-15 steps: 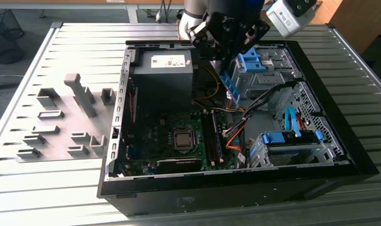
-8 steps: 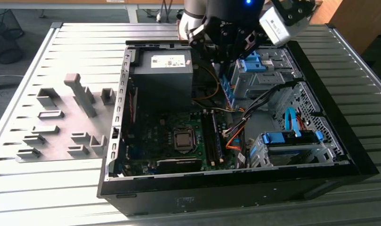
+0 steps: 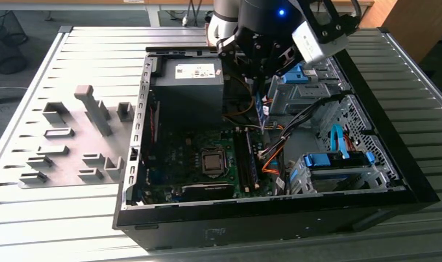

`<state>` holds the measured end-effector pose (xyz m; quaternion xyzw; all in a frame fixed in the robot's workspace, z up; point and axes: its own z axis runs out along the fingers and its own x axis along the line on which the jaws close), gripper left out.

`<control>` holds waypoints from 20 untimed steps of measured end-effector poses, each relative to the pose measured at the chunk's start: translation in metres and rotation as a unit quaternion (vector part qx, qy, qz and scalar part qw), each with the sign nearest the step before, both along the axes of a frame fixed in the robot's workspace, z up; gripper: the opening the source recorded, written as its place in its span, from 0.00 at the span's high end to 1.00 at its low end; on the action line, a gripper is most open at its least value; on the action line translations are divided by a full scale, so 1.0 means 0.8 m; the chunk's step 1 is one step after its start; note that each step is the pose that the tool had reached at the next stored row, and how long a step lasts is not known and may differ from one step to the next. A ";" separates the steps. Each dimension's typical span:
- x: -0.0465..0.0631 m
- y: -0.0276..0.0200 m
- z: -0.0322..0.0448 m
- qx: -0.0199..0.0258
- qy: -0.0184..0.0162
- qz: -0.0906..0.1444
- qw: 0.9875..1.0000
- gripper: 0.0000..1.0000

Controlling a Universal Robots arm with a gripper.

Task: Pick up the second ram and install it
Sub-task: 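Insert the second ram into the second slot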

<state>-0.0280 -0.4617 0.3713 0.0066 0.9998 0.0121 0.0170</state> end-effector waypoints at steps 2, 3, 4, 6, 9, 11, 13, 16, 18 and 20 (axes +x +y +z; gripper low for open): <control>0.000 0.0000 -0.0015 0.000 0.000 -0.008 1.000 0.86; 0.000 -0.0001 -0.0015 0.000 0.000 -0.009 1.000 0.86; 0.000 -0.0001 -0.0015 0.000 0.000 -0.009 1.000 0.86; 0.000 -0.0001 -0.0016 0.000 0.000 -0.009 1.000 0.86; 0.000 -0.0001 -0.0017 0.000 0.000 -0.010 1.000 0.86; 0.000 -0.0002 -0.0020 0.000 0.000 -0.008 1.000 0.86; -0.001 -0.0002 -0.0042 0.000 0.000 0.005 1.000 0.86; -0.002 -0.0002 -0.0095 0.001 0.000 0.020 1.000 0.86; -0.005 -0.0002 -0.0140 0.001 0.000 0.021 1.000 0.86; -0.006 -0.0002 -0.0186 0.001 0.000 0.021 1.000 0.86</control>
